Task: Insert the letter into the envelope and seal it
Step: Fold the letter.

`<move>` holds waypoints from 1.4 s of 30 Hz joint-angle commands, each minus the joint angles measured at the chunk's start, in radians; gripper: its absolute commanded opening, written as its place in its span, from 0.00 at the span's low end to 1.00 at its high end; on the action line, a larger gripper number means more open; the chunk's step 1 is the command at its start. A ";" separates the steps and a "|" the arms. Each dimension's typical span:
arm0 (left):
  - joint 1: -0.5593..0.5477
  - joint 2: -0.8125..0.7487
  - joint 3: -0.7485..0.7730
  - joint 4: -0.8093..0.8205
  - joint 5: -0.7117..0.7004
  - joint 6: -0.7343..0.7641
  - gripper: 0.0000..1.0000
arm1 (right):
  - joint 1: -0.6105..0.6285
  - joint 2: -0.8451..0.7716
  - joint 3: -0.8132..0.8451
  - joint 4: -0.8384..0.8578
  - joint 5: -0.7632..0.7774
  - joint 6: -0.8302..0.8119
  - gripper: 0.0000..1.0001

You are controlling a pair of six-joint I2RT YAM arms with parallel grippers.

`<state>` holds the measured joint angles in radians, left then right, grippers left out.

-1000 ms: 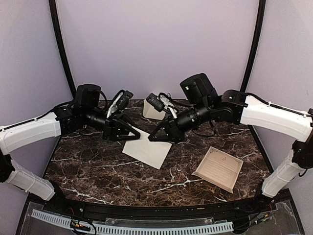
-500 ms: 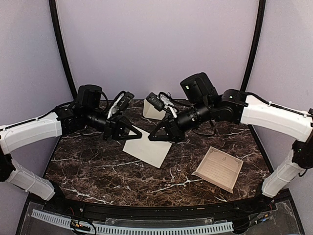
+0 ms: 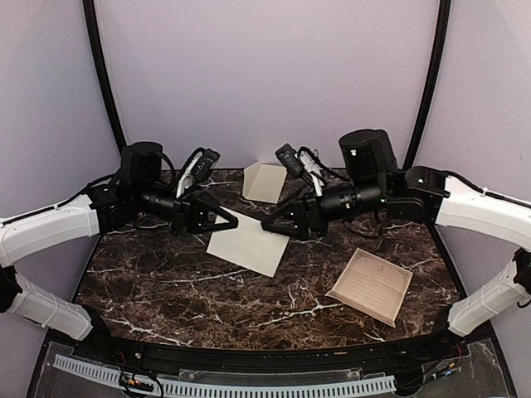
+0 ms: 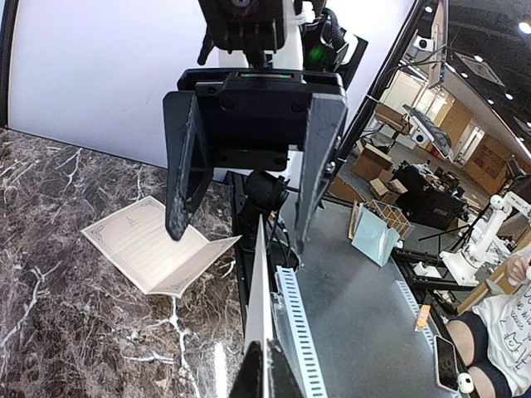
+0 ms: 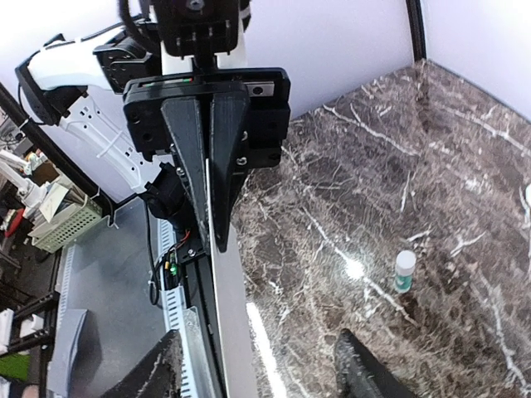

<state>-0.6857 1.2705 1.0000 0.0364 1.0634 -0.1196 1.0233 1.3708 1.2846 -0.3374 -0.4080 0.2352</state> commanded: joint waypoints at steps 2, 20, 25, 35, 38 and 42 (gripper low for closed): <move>0.017 -0.058 -0.031 0.140 0.029 -0.086 0.00 | 0.000 -0.093 -0.107 0.250 0.062 0.093 0.64; 0.022 -0.066 -0.042 0.154 -0.005 -0.098 0.00 | 0.011 -0.076 -0.147 0.310 -0.025 0.137 0.38; 0.021 -0.070 -0.046 0.164 -0.008 -0.103 0.00 | 0.013 -0.076 -0.158 0.306 -0.027 0.141 0.38; 0.025 -0.076 -0.049 0.168 -0.011 -0.105 0.00 | 0.013 -0.092 -0.161 0.288 0.016 0.136 0.03; 0.025 -0.073 -0.047 0.168 -0.004 -0.109 0.00 | 0.012 -0.105 -0.166 0.296 0.019 0.136 0.00; 0.026 -0.075 -0.045 0.170 -0.002 -0.114 0.31 | 0.013 -0.109 -0.165 0.281 0.013 0.133 0.00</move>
<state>-0.6655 1.2255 0.9638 0.1829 1.0504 -0.2245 1.0290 1.2881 1.1248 -0.0746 -0.4038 0.3759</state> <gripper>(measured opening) 0.201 0.003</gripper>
